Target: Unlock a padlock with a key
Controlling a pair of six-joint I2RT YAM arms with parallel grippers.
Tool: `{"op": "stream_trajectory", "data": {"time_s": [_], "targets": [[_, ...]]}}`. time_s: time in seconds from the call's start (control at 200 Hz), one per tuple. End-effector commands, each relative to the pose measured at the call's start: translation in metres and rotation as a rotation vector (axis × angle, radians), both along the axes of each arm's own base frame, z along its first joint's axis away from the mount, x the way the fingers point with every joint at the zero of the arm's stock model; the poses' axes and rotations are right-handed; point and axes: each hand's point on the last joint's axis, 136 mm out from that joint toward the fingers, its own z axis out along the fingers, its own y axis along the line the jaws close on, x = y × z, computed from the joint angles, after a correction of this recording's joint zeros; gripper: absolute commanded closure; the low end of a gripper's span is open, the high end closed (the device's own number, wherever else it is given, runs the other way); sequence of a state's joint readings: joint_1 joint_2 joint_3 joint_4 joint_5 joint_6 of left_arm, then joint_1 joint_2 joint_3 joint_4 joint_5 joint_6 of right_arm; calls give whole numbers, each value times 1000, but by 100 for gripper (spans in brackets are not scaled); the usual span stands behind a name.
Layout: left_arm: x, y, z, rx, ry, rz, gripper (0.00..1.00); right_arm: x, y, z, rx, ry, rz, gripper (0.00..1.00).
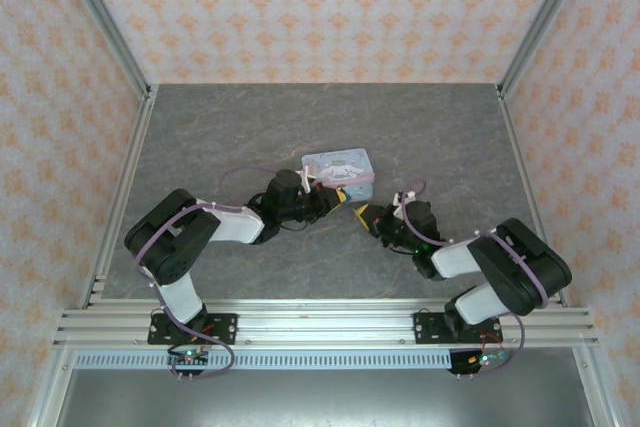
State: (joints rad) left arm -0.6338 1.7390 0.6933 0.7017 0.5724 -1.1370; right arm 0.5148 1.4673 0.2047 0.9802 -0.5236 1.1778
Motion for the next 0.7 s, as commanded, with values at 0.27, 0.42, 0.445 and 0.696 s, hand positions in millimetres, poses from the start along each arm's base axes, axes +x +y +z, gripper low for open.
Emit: {"op": "stream_trajectory", "data": {"time_s": [0.27,0.42,0.445,0.696], "targets": [[8,-6,25,-64,-69,-29,100,11,7,20,33,-61,12,100],[7,-6,24,-63,-68,-32,100,11,6,20,32,-61,8,100],[7,-6,24,-62,-68,-32,100,12,6,20,33,-60,7,100],[7,-6,23,-61,-67,-36,100,15,7,24,35,-65,6,100]]}}
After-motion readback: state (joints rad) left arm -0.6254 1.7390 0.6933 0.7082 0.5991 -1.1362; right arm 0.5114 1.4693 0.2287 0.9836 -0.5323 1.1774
